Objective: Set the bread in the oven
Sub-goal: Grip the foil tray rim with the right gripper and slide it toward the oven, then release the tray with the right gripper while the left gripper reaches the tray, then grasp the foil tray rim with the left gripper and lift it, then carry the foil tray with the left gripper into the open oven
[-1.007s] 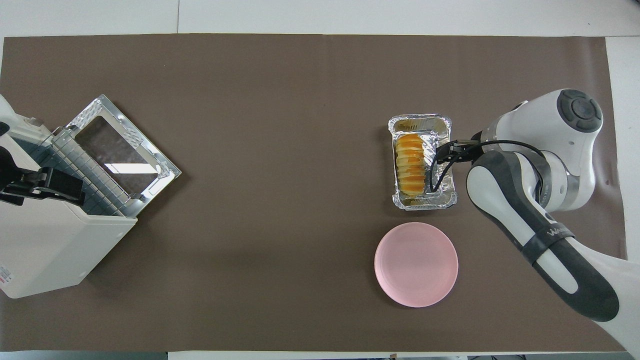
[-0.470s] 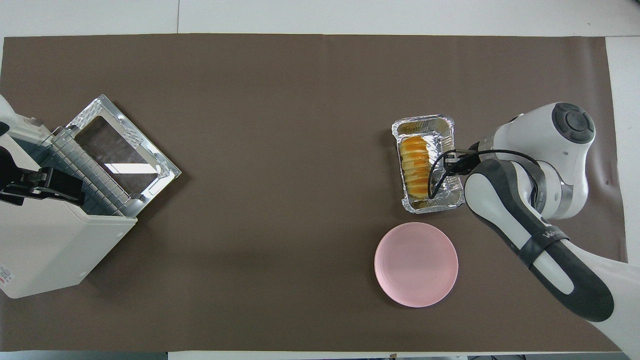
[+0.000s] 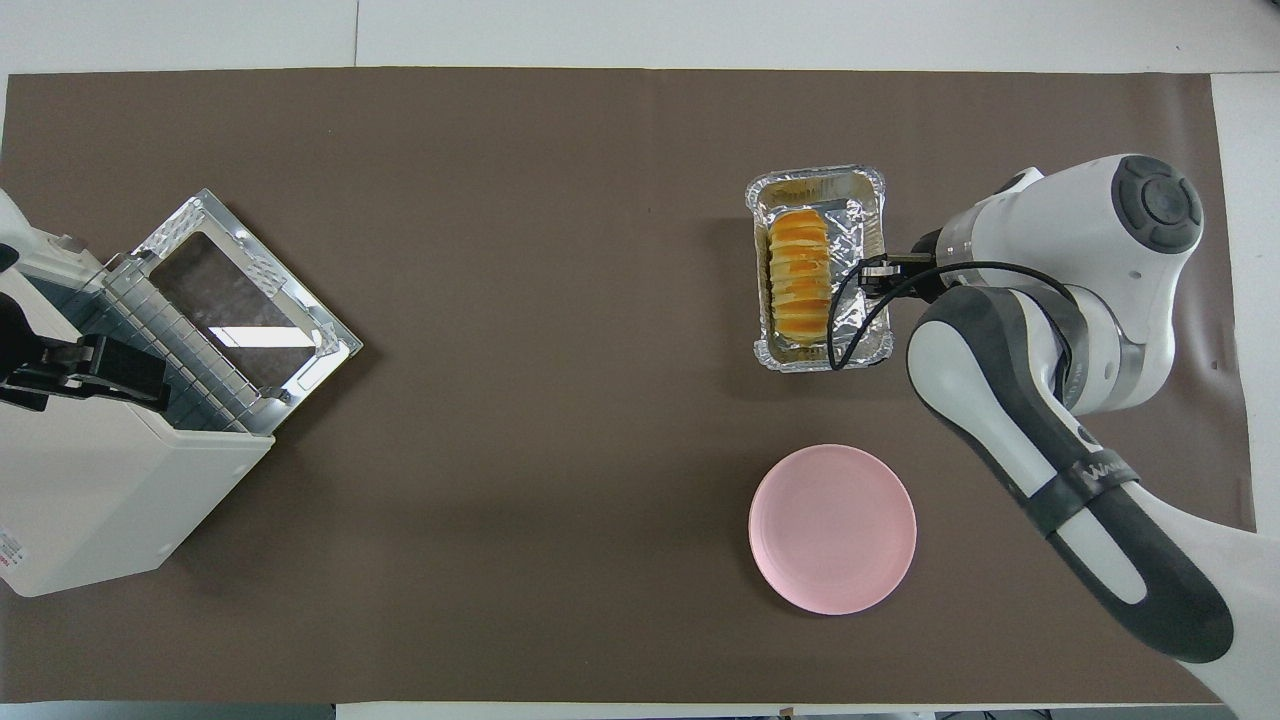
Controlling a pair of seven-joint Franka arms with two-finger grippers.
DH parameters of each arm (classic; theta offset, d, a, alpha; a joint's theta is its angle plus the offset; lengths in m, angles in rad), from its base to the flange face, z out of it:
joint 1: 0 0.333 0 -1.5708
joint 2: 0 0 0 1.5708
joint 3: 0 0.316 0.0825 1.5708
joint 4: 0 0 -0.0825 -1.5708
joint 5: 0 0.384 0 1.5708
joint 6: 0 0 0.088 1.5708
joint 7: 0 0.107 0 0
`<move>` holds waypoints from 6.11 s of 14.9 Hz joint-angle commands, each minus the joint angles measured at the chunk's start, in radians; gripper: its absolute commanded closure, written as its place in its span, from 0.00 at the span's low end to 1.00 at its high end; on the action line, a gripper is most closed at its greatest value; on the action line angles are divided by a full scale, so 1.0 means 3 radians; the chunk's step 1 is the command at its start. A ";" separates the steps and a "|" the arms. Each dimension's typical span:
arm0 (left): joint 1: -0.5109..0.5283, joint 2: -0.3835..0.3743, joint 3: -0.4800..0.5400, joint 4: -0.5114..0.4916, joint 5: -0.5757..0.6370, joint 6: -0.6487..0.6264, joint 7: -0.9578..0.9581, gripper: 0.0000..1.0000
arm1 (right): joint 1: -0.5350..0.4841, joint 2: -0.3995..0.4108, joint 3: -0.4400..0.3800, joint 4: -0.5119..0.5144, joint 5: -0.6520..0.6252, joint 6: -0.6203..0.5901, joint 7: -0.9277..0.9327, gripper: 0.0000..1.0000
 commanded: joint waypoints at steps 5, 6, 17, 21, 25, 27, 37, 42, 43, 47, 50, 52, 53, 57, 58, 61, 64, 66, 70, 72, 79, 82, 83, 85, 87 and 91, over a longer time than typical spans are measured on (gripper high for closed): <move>0.0035 -0.0101 -0.0021 -0.0120 0.0022 0.0070 0.0021 0.00 | 0.1028 0.0890 0.0003 0.1288 0.0016 -0.0064 0.1166 1.00; 0.0035 -0.0101 -0.0021 -0.0120 0.0027 0.0070 0.0026 0.00 | 0.1115 0.0982 0.0003 0.1325 0.0016 0.0038 0.1217 1.00; 0.0035 -0.0101 -0.0021 -0.0120 0.0027 0.0070 0.0021 0.00 | 0.1336 0.1167 -0.0007 0.1013 -0.0035 0.0428 0.1361 0.21; 0.0035 -0.0096 -0.0021 -0.0120 0.0022 0.0070 0.0021 0.00 | 0.1275 0.0963 -0.0023 0.1176 -0.0173 0.0051 0.1356 0.00; 0.0035 -0.0096 -0.0006 -0.0109 0.0038 0.0142 0.0031 0.00 | 0.0974 0.0442 -0.0099 0.1146 -0.0286 -0.0481 0.1158 0.00; -0.0006 -0.0096 -0.0011 -0.0130 0.0038 0.0208 -0.0009 0.00 | 0.0678 0.0105 -0.0104 0.1024 -0.0286 -0.0864 0.0877 0.00; -0.0638 0.0613 -0.0042 0.0324 -0.0377 0.0791 -0.0795 0.00 | -0.0336 -0.0903 -0.0104 0.0850 -0.0536 -0.2267 -0.0342 0.00; -0.1314 0.1663 -0.0032 0.1083 -0.0377 0.1469 -0.1886 0.00 | -0.0632 -0.0919 -0.0104 0.0845 -0.0552 -0.2231 -0.0628 0.00; -0.1340 0.1678 -0.0037 0.0925 -0.0361 0.1694 -0.1881 0.00 | -0.0648 -0.0909 -0.0104 0.0855 -0.0552 -0.2231 -0.0628 0.00; -0.1601 0.2014 -0.0027 0.0744 -0.0300 0.2120 -0.1896 0.00 | -0.0730 -0.0914 -0.0120 0.0865 -0.0546 -0.2257 -0.0638 0.00; -0.1698 0.2036 -0.0021 0.0460 -0.0228 0.2172 -0.1932 0.00 | -0.0456 -0.0909 -0.0312 0.0860 -0.0541 -0.2246 -0.0628 0.00; -0.1714 0.2031 -0.0021 0.0366 -0.0228 0.2197 -0.1993 0.00 | 0.0061 -0.0909 -0.0895 0.0860 -0.0536 -0.2262 -0.0633 0.00; -0.1714 0.2036 -0.0021 0.0346 -0.0233 0.2248 -0.2019 0.01 | 0.0179 -0.0909 -0.1049 0.0860 -0.0526 -0.2267 -0.0638 0.00; -0.1754 0.2021 -0.0027 0.0152 -0.0233 0.2453 -0.2060 0.06 | 0.0252 -0.0914 -0.1194 0.0829 -0.0500 -0.2277 -0.0638 0.00; -0.1805 0.2021 -0.0027 0.0121 -0.0233 0.2468 -0.2111 0.10 | 0.0242 -0.0919 -0.1194 0.0819 -0.0500 -0.2282 -0.0633 0.00; -0.1811 0.2000 -0.0032 0.0018 -0.0238 0.2617 -0.2152 0.18 | 0.0231 -0.0929 -0.1194 0.0814 -0.0506 -0.2282 -0.0623 0.00; -0.1785 0.2010 -0.0027 0.0049 -0.0259 0.2637 -0.2167 0.41 | 0.0242 -0.0935 -0.1188 0.0814 -0.0506 -0.2282 -0.0613 0.00; -0.1765 0.2016 -0.0027 0.0060 -0.0264 0.2627 -0.2172 0.42 | 0.0242 -0.0935 -0.1188 0.0814 -0.0506 -0.2287 -0.0618 0.00; -0.1734 0.2010 -0.0027 0.0034 -0.0264 0.2612 -0.2162 0.56 | 0.0242 -0.0950 -0.1188 0.0819 -0.0506 -0.2282 -0.0618 0.00; -0.1724 0.2010 -0.0027 0.0024 -0.0264 0.2601 -0.2167 0.72 | 0.0242 -0.0950 -0.1188 0.0819 -0.0506 -0.2287 -0.0618 0.00; -0.1714 0.2015 -0.0001 0.0268 -0.0320 0.2122 -0.2417 1.00 | 0.0242 -0.0950 -0.1188 0.0819 -0.0506 -0.2287 -0.0618 0.00; -0.1698 0.2056 0.0111 0.0585 -0.0315 0.1743 -0.2617 1.00 | 0.0242 -0.0950 -0.1188 0.0819 -0.0506 -0.2282 -0.0618 0.00; -0.1698 0.2046 0.0187 0.0622 -0.0315 0.1697 -0.2633 1.00 | 0.0242 -0.0950 -0.1188 0.0819 -0.0506 -0.2287 -0.0618 0.00; -0.1693 0.1990 0.0376 0.0744 -0.0320 0.1524 -0.2633 1.00 | 0.0242 -0.0950 -0.1188 0.0819 -0.0506 -0.2282 -0.0618 0.00; -0.1693 0.1883 0.0616 0.0801 -0.0320 0.1385 -0.2633 1.00 | 0.0242 -0.0950 -0.1188 0.0819 -0.0506 -0.2282 -0.0618 0.00; -0.1703 0.1791 0.1123 0.0791 -0.0320 0.1130 -0.2694 1.00 | 0.0242 -0.0950 -0.1188 0.0819 -0.0506 -0.2287 -0.0618 0.00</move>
